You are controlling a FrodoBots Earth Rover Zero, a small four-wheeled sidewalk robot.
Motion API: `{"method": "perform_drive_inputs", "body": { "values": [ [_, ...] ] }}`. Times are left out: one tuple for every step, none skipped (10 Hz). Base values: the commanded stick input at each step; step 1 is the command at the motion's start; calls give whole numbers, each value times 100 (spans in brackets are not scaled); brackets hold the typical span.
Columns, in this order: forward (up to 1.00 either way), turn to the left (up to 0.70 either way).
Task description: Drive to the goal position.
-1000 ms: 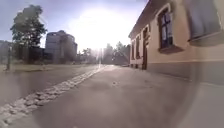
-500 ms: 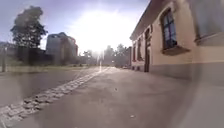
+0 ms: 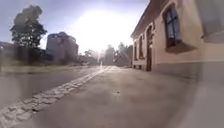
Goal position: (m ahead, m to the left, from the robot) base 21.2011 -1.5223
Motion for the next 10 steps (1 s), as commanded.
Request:
{"method": "perform_drive_inputs", "body": {
  "values": [
    [70, 0],
    [70, 0],
    [70, 0],
    [70, 0],
    [70, 0],
    [70, 0],
    [70, 0],
    [70, 0],
    [70, 0],
    [70, 0]
  ]
}}
